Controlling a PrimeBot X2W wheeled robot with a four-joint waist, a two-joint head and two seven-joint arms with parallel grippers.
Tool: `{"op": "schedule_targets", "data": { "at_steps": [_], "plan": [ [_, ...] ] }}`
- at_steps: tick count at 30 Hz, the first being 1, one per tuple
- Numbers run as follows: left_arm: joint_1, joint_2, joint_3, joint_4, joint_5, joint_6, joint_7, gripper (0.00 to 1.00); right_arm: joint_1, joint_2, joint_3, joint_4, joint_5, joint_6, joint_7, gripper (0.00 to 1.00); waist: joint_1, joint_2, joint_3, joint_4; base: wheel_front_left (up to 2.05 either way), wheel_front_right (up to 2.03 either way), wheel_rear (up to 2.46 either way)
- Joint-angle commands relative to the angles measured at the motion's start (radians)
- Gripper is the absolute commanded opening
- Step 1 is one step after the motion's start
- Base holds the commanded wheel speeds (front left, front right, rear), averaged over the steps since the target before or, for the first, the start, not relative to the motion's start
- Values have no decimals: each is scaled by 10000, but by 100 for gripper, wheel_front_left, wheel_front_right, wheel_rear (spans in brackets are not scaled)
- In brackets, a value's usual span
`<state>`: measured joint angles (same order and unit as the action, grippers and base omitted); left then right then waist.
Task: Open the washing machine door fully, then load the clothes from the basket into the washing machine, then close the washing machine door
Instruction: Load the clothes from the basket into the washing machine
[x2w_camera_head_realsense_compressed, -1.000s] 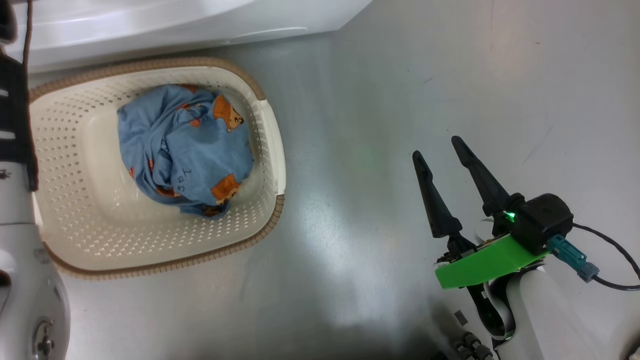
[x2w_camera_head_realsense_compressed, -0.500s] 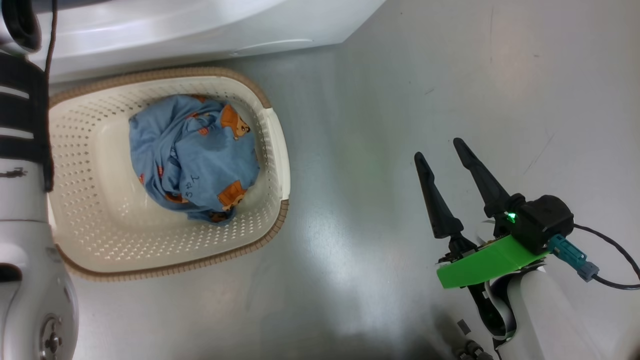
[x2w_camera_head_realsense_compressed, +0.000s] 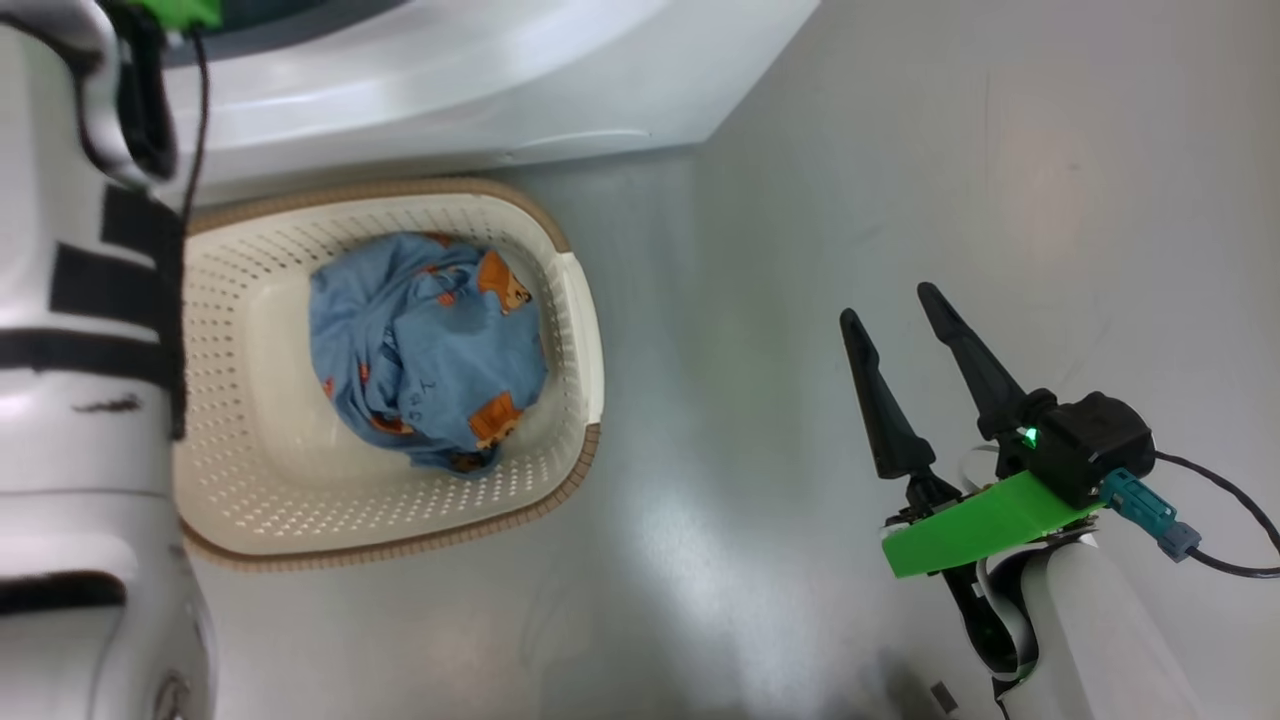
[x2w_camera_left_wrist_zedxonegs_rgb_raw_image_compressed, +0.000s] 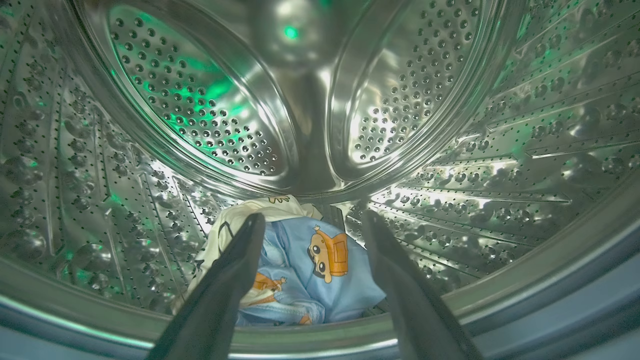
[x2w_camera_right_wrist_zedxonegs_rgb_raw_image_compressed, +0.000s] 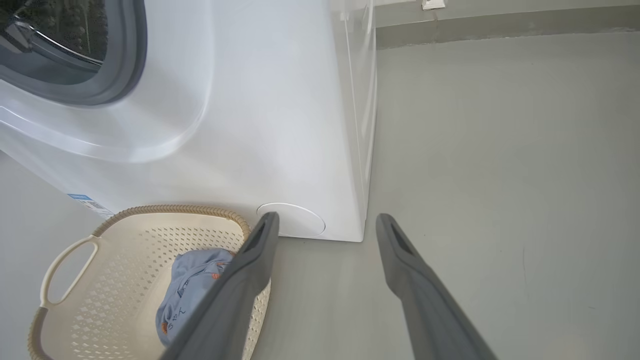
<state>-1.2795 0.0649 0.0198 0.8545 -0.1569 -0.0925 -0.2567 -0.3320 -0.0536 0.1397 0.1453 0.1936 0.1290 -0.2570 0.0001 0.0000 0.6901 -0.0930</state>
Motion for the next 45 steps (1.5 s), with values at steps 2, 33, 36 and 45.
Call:
{"op": "schedule_targets", "data": {
  "at_steps": [2,33,36,45],
  "plan": [
    [457,271,63,-408,-94,-16,-51,100,348,34,124,-114,-74,17,-48,100,-1,0,-438,246,0,0,0],
    [5489,-124,-430,-3595,-361,-94,-51,100,1517,34,11,483,-201,17,-48,100,-1,0,-3973,1286,0,0,0],
    [5899,-126,-451,-3857,-347,-72,-51,100,1611,34,4,518,-182,17,-48,100,-1,0,-4166,1333,0,0,0],
    [7807,-28,-303,-5146,-433,29,-51,100,1978,34,22,549,-106,17,-48,100,-1,0,-4913,1401,0,0,0]
  ]
}}
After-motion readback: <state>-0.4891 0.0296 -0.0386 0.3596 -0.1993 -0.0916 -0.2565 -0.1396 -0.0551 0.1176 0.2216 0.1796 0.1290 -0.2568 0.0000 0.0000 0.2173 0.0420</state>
